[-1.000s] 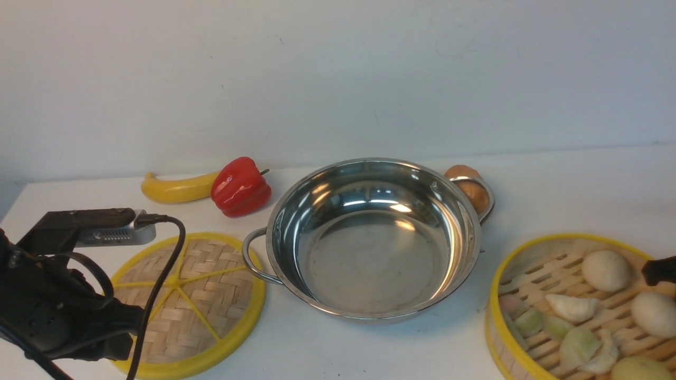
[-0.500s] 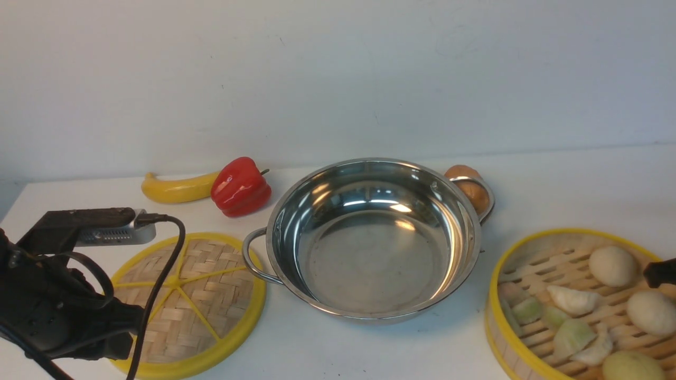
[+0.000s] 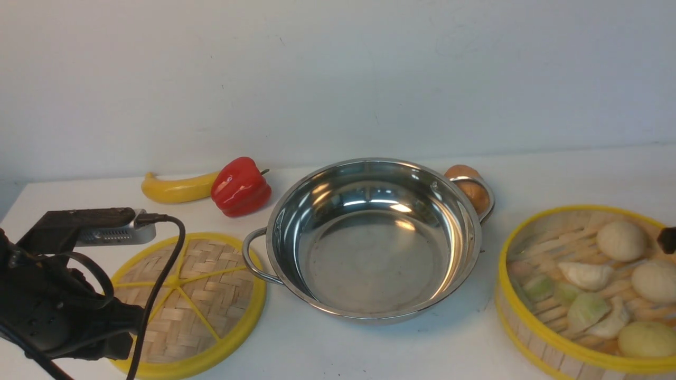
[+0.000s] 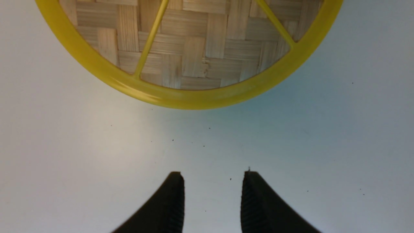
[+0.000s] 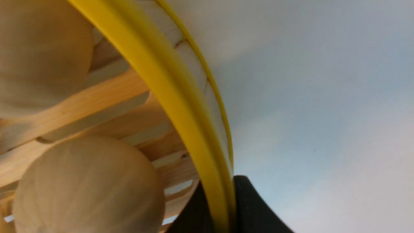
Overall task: Place the steamer in the pot on the white table, and put the lid on the steamer.
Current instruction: 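Reach for and grasp the rim of the bamboo steamer holding the buns with the right gripper, then place the bamboo steamer basket of food into the steel pot with the right gripper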
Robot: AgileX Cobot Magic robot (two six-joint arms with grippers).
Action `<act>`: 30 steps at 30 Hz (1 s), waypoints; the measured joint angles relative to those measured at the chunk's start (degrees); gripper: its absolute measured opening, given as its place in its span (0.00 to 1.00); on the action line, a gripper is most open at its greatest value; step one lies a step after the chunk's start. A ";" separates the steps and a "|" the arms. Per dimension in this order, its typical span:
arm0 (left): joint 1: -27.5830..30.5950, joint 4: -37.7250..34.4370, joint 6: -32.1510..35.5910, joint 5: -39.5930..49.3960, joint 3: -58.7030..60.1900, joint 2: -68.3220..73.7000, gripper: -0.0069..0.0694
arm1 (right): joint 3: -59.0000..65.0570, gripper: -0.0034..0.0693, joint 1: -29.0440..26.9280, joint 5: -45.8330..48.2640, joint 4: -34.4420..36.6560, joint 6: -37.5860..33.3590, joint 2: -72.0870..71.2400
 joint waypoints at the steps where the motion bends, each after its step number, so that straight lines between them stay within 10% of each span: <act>1: 0.00 0.00 0.00 0.00 0.00 0.00 0.41 | -0.59 0.12 0.00 0.00 -0.58 0.22 -0.20; 30: 0.00 0.00 0.00 0.00 0.00 0.00 0.41 | -7.46 0.12 7.44 1.83 6.40 2.18 -3.62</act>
